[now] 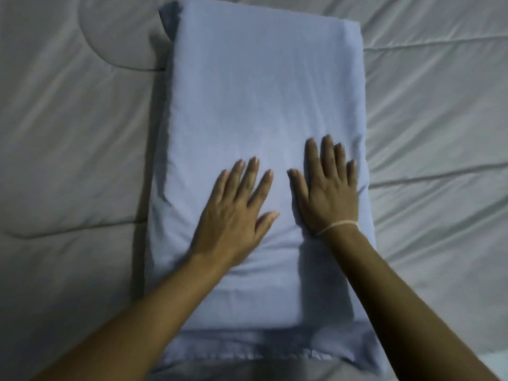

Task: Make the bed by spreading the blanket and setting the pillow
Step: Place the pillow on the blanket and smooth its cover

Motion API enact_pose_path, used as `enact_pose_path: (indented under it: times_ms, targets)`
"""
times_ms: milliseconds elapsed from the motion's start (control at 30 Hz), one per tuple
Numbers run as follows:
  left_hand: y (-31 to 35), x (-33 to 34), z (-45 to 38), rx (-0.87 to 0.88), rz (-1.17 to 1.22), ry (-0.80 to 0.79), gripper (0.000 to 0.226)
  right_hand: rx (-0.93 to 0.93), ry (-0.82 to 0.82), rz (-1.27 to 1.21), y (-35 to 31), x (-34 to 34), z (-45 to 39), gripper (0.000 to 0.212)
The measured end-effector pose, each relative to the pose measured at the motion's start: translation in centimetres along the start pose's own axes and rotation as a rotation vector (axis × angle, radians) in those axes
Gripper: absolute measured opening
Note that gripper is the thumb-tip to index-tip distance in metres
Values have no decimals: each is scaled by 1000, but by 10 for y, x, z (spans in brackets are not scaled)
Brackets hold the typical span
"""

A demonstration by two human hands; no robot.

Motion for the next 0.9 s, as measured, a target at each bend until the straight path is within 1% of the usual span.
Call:
enact_pose_path:
  times_ms: [200, 300, 367, 433, 500, 600, 667, 700, 767, 900]
  targets:
    - [37, 15, 91, 15, -3, -116, 66, 69, -23, 8, 30, 8, 125, 67]
    - [54, 22, 135, 49, 30, -142, 67, 98, -72, 10, 48, 15, 179, 69]
    - [63, 20, 160, 74, 61, -141, 64, 154, -83, -11, 55, 14, 201, 71]
    - [62, 9, 168, 46, 135, -99, 58, 212, -29, -49, 51, 5, 202, 73]
    - [49, -9, 147, -31, 155, -6, 55, 194, 53, -113, 29, -8, 181, 74]
    - [17, -25, 96, -177, 111, 83, 57, 44, 97, -208, -30, -15, 136, 68]
    - [-7, -19, 75, -246, 77, 77, 58, -116, 52, -154, -71, -3, 116, 63]
    - [-17, -13, 71, -267, 63, 66, 58, -166, 16, -115, -81, 6, 111, 62]
    - [-29, -1, 78, -287, 35, 57, 57, -152, -20, -46, -68, 19, 106, 60]
    - [-26, 5, 110, -353, 38, 85, 54, 83, 67, -17, 12, 15, 123, 55]
Point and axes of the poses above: each hand's wrist, its own z-axis away from the middle knuckle, its own x-axis out of the palm, y = z × x, the point moved 6 cm from there along -z, towards the middle knuckle, and after that the axes turned 2 degrees about -z, right-handed, at the moved point
